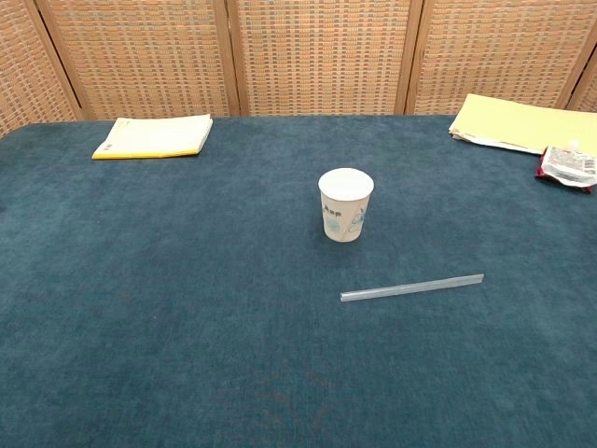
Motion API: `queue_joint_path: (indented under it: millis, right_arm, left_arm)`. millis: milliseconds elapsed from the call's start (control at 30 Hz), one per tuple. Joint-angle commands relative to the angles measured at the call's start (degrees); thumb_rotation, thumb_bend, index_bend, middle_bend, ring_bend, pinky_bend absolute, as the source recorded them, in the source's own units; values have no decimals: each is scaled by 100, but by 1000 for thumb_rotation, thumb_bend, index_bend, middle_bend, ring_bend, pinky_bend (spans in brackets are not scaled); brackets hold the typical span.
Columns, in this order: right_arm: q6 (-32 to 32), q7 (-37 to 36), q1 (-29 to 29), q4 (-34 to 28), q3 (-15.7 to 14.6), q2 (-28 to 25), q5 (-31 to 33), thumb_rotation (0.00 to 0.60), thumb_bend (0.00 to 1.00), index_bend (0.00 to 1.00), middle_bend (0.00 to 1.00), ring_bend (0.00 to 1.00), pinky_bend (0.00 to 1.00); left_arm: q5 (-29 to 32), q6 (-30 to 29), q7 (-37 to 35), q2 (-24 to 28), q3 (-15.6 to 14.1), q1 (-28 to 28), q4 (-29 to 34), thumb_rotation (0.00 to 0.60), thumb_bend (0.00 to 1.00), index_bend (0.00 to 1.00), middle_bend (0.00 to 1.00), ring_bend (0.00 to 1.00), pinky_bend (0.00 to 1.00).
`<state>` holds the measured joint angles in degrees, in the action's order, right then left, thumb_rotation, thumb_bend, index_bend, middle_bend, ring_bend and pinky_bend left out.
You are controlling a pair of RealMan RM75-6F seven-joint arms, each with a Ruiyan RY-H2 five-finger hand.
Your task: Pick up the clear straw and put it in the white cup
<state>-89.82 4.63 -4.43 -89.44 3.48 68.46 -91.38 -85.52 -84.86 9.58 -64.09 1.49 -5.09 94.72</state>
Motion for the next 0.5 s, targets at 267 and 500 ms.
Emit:
queue_joint_path:
  millis: [267, 500]
  right_arm:
    - [-46, -45, 5, -10, -4, 13, -57, 600, 150, 189, 0, 0, 0]
    - [-28, -56, -13, -17, -20, 38, -98, 600, 150, 229, 0, 0, 0]
  left_arm:
    - [20, -14, 93, -29, 15, 1, 21, 600, 89, 0, 0, 0, 0]
    - [43, -10, 76, -24, 26, 4, 7, 600, 90, 0, 0, 0, 0]
